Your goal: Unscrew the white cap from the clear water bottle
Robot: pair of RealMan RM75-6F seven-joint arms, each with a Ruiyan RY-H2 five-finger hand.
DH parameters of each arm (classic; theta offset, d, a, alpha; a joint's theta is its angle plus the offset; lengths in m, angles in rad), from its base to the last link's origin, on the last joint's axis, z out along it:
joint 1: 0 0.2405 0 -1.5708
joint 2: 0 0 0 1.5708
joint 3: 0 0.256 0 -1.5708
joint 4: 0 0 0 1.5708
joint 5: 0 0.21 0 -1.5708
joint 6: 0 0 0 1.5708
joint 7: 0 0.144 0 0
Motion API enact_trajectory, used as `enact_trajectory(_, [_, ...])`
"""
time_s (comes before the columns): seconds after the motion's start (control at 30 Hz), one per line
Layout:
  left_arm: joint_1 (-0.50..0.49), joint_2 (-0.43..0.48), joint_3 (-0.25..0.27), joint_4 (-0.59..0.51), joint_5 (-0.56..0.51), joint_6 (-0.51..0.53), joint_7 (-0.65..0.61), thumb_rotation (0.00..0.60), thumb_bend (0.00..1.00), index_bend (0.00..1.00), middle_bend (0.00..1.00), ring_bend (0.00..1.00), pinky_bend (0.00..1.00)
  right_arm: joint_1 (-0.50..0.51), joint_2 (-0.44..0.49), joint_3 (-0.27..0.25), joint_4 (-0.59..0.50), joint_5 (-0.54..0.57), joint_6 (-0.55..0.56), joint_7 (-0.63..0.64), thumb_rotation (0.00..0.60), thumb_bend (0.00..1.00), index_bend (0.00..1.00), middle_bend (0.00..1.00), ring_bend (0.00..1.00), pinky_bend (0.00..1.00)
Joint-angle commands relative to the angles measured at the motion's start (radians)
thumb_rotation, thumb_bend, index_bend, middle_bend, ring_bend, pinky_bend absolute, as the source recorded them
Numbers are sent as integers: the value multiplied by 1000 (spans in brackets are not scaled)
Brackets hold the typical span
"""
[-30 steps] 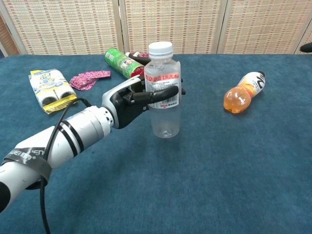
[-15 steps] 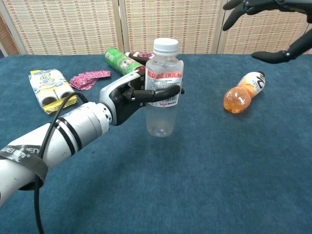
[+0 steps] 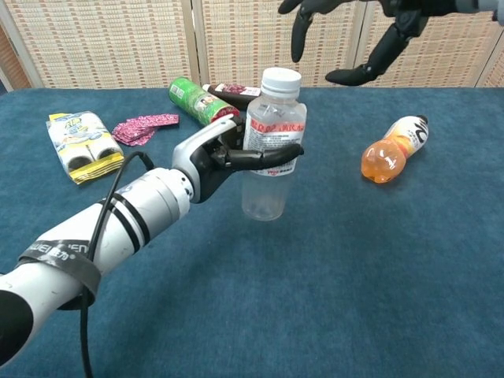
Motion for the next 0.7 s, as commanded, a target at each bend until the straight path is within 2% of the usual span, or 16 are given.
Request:
enact_trajectory(0.03, [-1, 0, -3, 2, -2, -4, -3, 600, 684, 692, 792, 462, 397, 27, -20, -3, -13, 33, -2, -39, 600, 312, 369, 0, 0, 0])
enact_trajectory(0.37, [4, 14, -16, 2, 1, -9, -11, 600, 684, 694, 795, 462, 397, 105, -70, -38, -43, 175, 69, -202, 600, 304, 356, 0, 0, 0])
enact_trajectory(0.7, [10, 12, -14, 6, 18, 12, 3, 600, 698, 704, 818, 461, 399, 116, -62, -55, -42, 200, 96, -182, 600, 302, 330, 0, 0, 0])
